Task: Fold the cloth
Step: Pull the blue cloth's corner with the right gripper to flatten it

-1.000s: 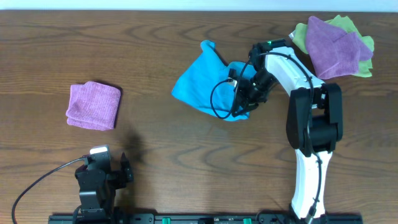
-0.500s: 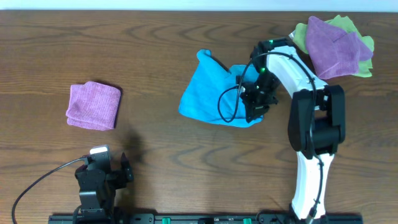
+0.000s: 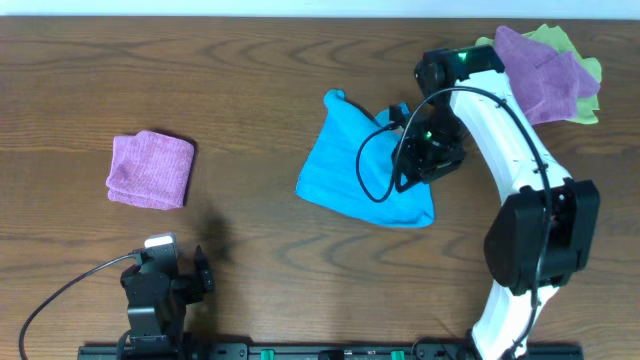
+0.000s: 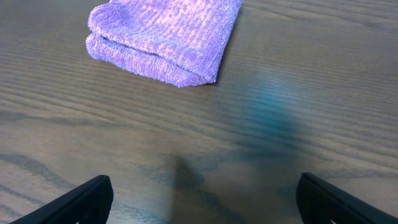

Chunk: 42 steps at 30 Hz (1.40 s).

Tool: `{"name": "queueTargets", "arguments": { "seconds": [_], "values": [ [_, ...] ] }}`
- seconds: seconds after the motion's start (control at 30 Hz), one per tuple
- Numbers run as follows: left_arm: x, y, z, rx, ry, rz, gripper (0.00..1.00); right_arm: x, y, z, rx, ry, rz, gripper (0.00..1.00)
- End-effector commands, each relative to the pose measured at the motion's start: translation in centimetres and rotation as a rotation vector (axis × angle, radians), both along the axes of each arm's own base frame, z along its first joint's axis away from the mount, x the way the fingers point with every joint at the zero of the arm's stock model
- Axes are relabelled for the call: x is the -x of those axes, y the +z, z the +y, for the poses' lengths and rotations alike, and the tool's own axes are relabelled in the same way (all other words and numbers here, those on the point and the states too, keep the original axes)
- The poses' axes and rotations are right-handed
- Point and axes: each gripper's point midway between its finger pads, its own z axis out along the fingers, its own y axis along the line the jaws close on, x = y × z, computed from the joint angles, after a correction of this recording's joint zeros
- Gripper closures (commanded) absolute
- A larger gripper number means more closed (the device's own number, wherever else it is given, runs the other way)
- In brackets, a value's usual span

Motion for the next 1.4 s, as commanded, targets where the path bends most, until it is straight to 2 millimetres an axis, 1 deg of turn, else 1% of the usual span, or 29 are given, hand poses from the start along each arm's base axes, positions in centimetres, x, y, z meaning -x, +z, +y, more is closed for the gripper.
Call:
{"name": "queueTargets", "arguments": {
  "seconds": [0.0,0.07,0.1,0.17,0.23,0.33,0.43,0.53,0.7,0.87,0.93,1.2,1.37],
  "values": [
    [0.2,-0.7,0.1,-0.024,-0.006,0.022,0.05,-0.5,0.7,-0.4,0.047,-0.021,-0.061,0.4],
    [0.2,-0.7,0.1,-0.024,-0.006,0.023,0.05,-2.0,0.5,-1.1,0.098,-0.053,-0.13,0.4],
    [0.2,-0.7,0.1,-0.024,-0.006,0.023,0.05,-3.1,0.3,-1.2,0.101,-0.055,-0.174,0.39],
    [0.2,-0.7,0.1,-0.024,-0.006,0.023,0.05,-4.8,0.1,-1.3,0.099,-0.068,-0.243,0.36],
    [0.2,-0.7,0.1,-0.024,-0.006,0.023,0.05,-7.4,-0.2,-1.5,0.104,-0.105,-0.336,0.36],
    [0.2,-0.7,0.1,-0.024,-0.006,0.022,0.05,-10.3,-0.3,-2.4,0.13,-0.146,-0.44,0.37],
    [0.2,-0.7,0.1,-0.024,-0.006,0.023,0.05,-12.7,-0.9,-3.2,0.141,-0.171,-0.508,0.37],
    [0.2,-0.7,0.1,-0.024,-0.006,0.023,0.05,-14.6,-2.2,-4.0,0.14,-0.197,-0.543,0.37],
    [0.2,-0.7,0.1,-0.024,-0.006,0.023,0.05,-15.8,-5.3,-4.5,0.149,-0.213,-0.514,0.39],
    [0.2,-0.7,0.1,-0.024,-0.006,0.023,0.05,-16.4,-8.3,-3.9,0.136,-0.206,-0.487,0.41],
    [0.2,-0.7,0.2,-0.024,-0.006,0.023,0.05,-16.9,-8.9,-3.7,0.133,-0.205,-0.496,0.43],
    [0.2,-0.7,0.1,-0.024,-0.006,0.023,0.05,-18.9,-8.7,-3.4,0.114,-0.224,-0.573,0.47],
    [0.2,-0.7,0.1,-0.024,-0.006,0.023,0.05,-19.6,-9.3,-2.9,0.087,-0.243,-0.585,0.49]
  ]
}}
